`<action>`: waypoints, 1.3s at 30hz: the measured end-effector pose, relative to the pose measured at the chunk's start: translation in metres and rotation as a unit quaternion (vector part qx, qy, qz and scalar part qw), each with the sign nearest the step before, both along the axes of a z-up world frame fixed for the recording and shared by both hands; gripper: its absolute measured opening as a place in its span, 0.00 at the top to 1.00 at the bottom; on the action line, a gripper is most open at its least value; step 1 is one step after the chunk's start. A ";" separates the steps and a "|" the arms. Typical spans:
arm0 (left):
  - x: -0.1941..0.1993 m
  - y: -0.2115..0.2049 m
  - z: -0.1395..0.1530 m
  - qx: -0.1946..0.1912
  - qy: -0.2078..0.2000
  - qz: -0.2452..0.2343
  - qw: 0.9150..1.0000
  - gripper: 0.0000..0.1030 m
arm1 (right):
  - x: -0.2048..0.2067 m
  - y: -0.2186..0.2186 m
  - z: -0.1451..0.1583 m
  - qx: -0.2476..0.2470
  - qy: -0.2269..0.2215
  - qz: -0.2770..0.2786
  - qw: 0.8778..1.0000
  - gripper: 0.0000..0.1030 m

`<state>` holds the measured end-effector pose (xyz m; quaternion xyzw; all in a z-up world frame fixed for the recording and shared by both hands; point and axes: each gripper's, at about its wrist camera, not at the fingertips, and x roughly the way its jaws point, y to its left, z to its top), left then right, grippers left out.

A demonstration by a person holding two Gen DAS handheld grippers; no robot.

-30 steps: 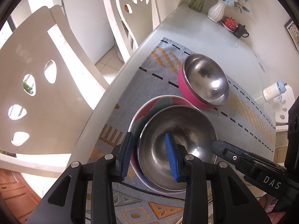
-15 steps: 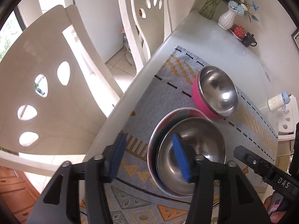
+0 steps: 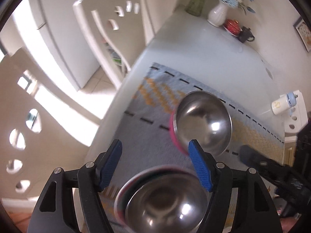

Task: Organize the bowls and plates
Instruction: 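Open both grippers and lift them off the nested bowls, then grasp the rim of the pink-bottomed steel bowl with both grippers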

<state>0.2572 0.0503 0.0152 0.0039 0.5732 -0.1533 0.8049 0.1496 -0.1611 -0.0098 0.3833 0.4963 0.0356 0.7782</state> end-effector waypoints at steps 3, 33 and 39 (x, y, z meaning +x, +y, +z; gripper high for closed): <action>0.013 -0.012 -0.013 -0.017 0.010 -0.001 1.000 0.33 | 0.017 -0.008 -0.029 0.016 0.036 -0.015 0.999 0.33; 0.038 -0.040 -0.052 -0.004 0.017 -0.069 0.997 0.90 | 0.060 -0.003 -0.069 0.018 0.028 -0.016 0.999 0.75; 0.032 -0.041 -0.037 -0.003 0.004 -0.072 0.997 0.90 | 0.055 -0.005 -0.054 0.014 0.017 -0.016 1.000 0.75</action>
